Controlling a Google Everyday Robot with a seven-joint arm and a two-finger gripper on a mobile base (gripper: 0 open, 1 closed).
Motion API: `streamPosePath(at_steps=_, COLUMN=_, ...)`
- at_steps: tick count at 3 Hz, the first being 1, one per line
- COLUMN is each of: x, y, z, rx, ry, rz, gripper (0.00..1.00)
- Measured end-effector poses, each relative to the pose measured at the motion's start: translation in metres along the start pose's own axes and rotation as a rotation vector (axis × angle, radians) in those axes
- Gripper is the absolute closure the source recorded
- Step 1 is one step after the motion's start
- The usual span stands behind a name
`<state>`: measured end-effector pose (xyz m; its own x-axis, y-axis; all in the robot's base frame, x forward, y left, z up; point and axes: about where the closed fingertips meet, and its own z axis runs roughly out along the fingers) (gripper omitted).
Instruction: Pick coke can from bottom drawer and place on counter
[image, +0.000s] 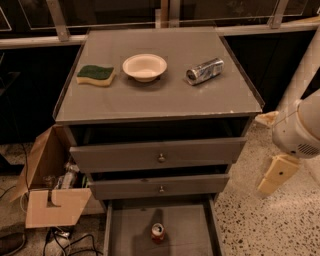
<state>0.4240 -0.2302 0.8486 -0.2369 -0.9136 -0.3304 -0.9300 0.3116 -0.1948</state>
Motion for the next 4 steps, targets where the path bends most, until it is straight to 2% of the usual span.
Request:
streamPosePath(at_steps=1, x=0.012, y=0.014, z=0.043, rx=-0.084, ry=-0.026, rz=0.047, gripper=0.0)
streamPosePath(at_steps=2, x=0.012, y=0.014, z=0.043, rx=-0.084, ry=-0.026, rz=0.047, gripper=0.0)
streamPosePath(at_steps=3, x=0.019, y=0.024, z=0.059, rx=-0.123, ry=-0.039, rz=0.058, gripper=0.0)
streamPosePath(at_steps=4, x=0.035, y=0.04, z=0.097, rx=-0.167, ry=-0.069, rz=0.086, gripper=0.0)
